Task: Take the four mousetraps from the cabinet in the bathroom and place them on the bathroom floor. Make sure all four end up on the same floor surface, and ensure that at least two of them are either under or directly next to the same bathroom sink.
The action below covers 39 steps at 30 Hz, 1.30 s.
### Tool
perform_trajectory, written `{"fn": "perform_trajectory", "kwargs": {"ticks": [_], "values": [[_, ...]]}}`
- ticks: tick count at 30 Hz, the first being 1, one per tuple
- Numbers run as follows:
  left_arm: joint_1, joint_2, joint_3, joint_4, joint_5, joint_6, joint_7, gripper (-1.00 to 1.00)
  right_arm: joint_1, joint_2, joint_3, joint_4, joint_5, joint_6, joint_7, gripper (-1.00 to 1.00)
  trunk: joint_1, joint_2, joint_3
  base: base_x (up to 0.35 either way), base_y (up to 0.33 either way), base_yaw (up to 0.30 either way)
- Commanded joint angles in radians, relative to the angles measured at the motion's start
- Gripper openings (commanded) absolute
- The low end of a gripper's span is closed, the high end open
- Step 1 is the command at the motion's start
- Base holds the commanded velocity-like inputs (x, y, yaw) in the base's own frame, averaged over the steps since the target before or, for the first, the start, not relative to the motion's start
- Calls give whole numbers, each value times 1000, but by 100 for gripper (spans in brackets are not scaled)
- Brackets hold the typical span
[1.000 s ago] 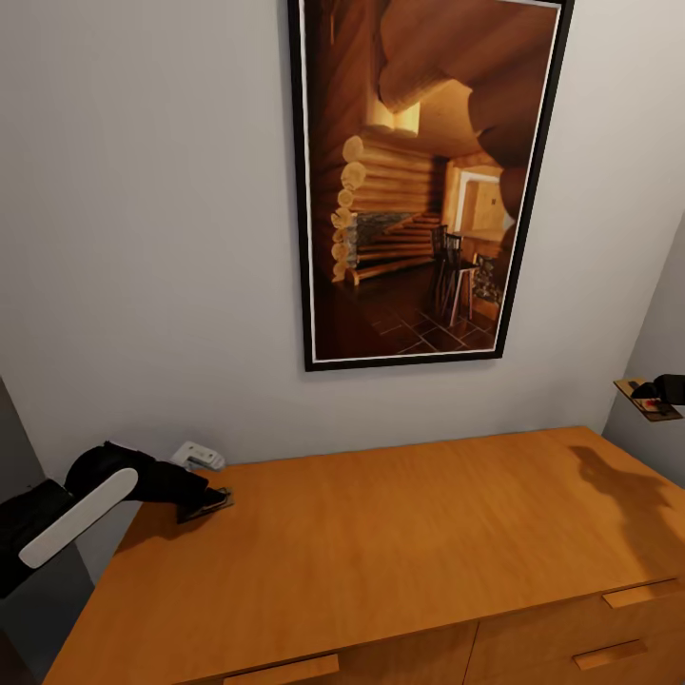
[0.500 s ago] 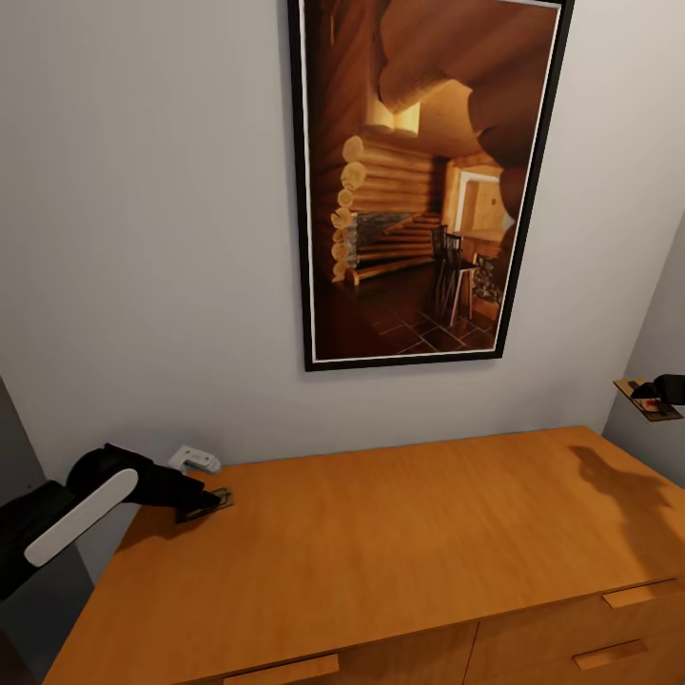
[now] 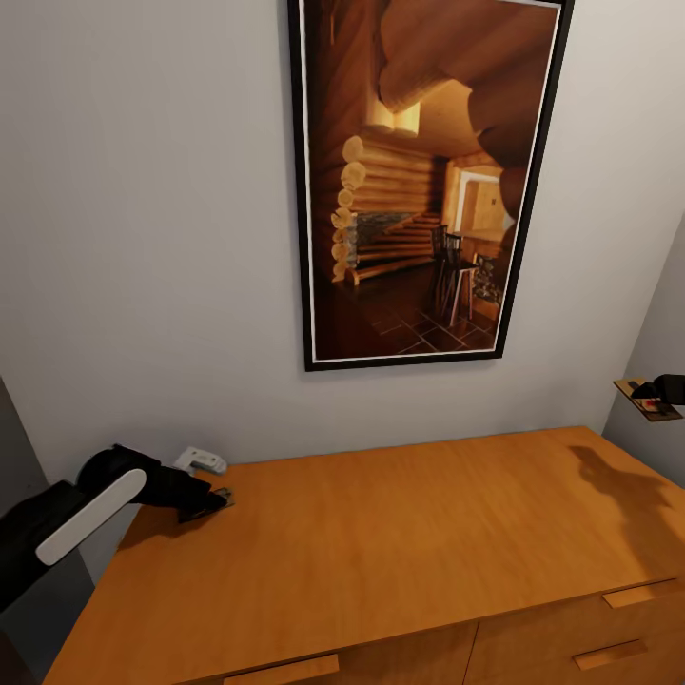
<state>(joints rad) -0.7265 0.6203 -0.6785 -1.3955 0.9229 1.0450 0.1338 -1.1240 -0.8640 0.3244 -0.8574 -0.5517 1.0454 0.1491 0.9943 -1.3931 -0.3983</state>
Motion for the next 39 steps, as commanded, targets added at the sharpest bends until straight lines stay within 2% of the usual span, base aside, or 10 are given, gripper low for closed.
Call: {"fn": "perform_trajectory", "kwargs": {"ticks": [1, 12, 15, 19, 23, 39], "values": [[-2, -2, -3, -1, 10, 1, 10, 100, -2, -1, 4, 0, 10, 2, 10, -100, 0, -1, -1, 0, 0, 0], [-2, -47, -4, 48, 8, 0, 10, 100, -2, -3, 4, 0, 10, 2, 10, -100, 0, -1, -1, 0, 0, 0], [-2, -50, -9, 56, 8, 0, 10, 100, -2, -3, 4, 0, 11, 2, 10, -100, 0, -1, -1, 0, 0, 0], [-1, -49, -47, 61, 6, 0, 10, 100, -2, -3, 4, -1, 10, 2, 11, -100, 0, -1, -1, 0, 0, 0], [-1, -44, -64, 61, -2, 0, 10, 100, -2, -3, 4, -1, 10, 2, 11, -100, 0, -1, -1, 0, 0, 0], [-1, -42, -72, 64, -5, 0, 10, 100, -2, -3, 4, -1, 10, 2, 11, -100, 0, -1, -1, 0, 0, 0]]}}
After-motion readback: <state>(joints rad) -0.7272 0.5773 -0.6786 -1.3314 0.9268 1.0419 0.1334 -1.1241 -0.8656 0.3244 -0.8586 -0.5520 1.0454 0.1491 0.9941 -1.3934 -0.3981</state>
